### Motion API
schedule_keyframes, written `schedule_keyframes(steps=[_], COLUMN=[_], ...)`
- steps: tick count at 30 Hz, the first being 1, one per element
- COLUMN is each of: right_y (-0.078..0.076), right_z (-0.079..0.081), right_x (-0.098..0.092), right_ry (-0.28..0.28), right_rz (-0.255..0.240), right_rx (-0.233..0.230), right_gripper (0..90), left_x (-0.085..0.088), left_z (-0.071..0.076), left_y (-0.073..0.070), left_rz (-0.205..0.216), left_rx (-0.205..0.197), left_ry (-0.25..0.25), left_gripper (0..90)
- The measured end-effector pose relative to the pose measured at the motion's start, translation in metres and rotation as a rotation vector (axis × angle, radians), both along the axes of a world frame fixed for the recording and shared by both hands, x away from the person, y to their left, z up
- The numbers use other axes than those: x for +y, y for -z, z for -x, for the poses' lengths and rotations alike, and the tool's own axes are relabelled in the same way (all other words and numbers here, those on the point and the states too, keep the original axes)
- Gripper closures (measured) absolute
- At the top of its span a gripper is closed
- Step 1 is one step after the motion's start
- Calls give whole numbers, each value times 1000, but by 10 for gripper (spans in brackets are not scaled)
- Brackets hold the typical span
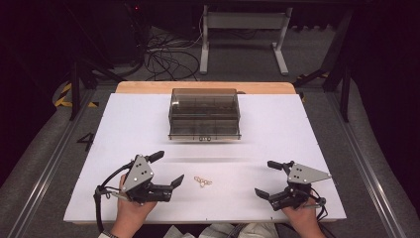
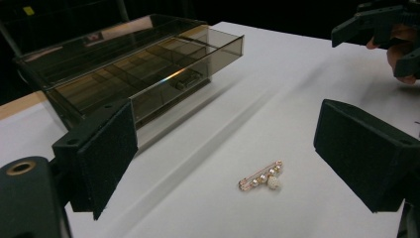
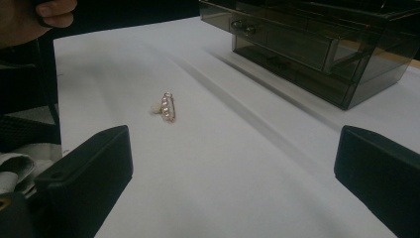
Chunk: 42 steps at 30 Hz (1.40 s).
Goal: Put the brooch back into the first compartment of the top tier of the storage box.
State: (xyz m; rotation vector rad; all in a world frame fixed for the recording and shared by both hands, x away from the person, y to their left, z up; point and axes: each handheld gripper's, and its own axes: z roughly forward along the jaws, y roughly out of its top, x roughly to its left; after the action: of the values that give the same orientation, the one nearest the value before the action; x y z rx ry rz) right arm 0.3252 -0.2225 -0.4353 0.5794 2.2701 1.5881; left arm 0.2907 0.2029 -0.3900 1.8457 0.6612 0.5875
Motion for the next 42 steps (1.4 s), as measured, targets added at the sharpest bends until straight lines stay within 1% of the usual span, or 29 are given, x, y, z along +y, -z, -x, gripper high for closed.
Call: schedule_keyframes(steps=[4,7,9,10,14,17,19,24,26,29,32,33,37,42], right_y=[0,0,0,0,0,0,0,1,1,1,1,1,1,1], right_z=[0,0,0,0,0,-1,-1,-1,-1,-1,-1,-2,-1,-2], right_x=[0,-1,-1,-1,-1,-2,-2,-2,-2,-1,-2,-2,-2,-2], right_ry=[-1,-2,-2,-3,-3,-3,-5,-7,-8,-8,-9,-10,-11,-13], right_rz=[-1,-3,-5,-7,-6,-7,-7,-8,-8,-8,-8,-8,-7,-8], right_rx=[0,2,3,3,4,6,8,11,12,12,13,13,14,15], right_gripper=[21,21,21,21,21,21,21,21,21,21,21,21,22,22], left_x=[-6,-13,-14,-17,-23,-25,-28,-33,-35,-38,-41,-42,-44,-46], left_z=[-4,-8,-9,-11,-13,-14,-16,-19,-21,-22,-24,-25,-28,-31], left_y=[0,-1,-1,-1,-2,-2,-1,-1,-1,-1,0,1,2,3], left_rz=[-4,4,-1,-16,-33,-34,-18,-39,-47,-45,-54,-64,-58,-55], left_rx=[8,20,19,19,15,18,28,41,40,45,51,53,61,84], left_ry=[15,32,36,40,55,59,69,80,87,91,98,99,105,118], left_gripper=[110,110,114,117,121,125,126,150,153,157,165,170,172,181])
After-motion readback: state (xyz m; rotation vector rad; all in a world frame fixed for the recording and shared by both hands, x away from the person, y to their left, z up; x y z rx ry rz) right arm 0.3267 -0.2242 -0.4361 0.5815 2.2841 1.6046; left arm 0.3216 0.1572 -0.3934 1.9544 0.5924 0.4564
